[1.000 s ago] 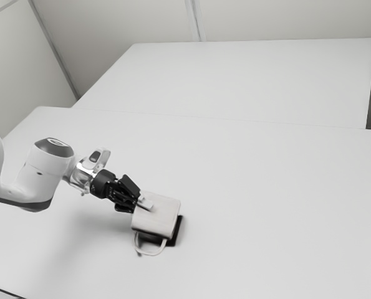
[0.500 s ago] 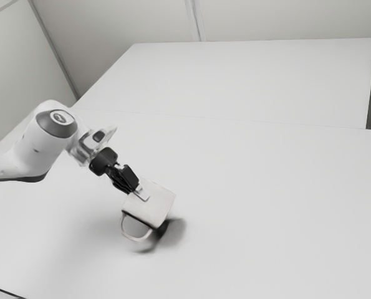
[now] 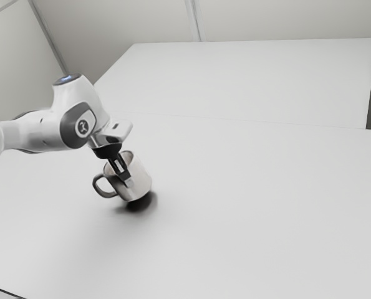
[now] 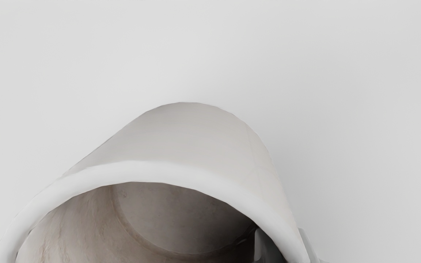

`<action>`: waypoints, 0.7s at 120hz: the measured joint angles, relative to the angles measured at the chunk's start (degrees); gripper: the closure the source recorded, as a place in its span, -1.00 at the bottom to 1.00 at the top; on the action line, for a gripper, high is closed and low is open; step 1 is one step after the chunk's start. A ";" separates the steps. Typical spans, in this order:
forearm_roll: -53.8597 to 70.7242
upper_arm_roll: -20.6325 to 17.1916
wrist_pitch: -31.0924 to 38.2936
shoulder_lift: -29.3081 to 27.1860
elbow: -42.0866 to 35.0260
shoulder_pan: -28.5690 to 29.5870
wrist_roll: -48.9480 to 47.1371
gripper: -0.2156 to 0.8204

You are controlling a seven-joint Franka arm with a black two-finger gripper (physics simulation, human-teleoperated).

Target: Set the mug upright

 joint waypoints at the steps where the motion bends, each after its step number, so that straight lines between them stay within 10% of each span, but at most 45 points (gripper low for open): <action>1: 0.14 -0.02 0.25 0.00 -0.06 0.01 -0.01 0.92; 18: 1.51 -0.34 3.36 0.08 -0.71 0.08 -0.15 0.92; 49: 1.58 -0.58 5.16 0.70 -0.79 0.04 0.24 -0.06; 84: 1.57 -1.27 3.93 -0.44 0.26 0.85 -4.97 -0.45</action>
